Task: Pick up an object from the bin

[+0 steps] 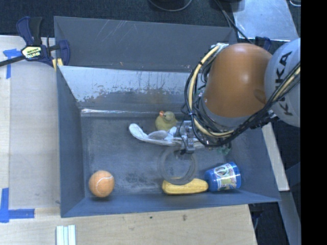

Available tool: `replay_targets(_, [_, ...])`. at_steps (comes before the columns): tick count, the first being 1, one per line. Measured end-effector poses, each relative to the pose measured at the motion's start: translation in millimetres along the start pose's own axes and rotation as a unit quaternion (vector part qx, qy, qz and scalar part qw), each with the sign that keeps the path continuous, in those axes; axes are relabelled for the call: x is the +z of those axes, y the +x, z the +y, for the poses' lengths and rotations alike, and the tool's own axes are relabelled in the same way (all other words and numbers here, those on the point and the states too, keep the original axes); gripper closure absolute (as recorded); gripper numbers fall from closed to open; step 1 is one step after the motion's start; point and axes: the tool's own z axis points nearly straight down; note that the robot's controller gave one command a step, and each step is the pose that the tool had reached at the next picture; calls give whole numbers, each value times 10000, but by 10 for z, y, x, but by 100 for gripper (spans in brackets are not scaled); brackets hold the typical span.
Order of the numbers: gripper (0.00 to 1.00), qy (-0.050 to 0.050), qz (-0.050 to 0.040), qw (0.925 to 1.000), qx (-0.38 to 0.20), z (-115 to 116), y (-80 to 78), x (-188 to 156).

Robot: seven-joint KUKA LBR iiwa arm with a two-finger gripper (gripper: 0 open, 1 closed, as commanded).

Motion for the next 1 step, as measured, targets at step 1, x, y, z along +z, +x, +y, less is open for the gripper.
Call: replay_targets(1, [0,-3,-44,10000,7,-2,-15,-47])
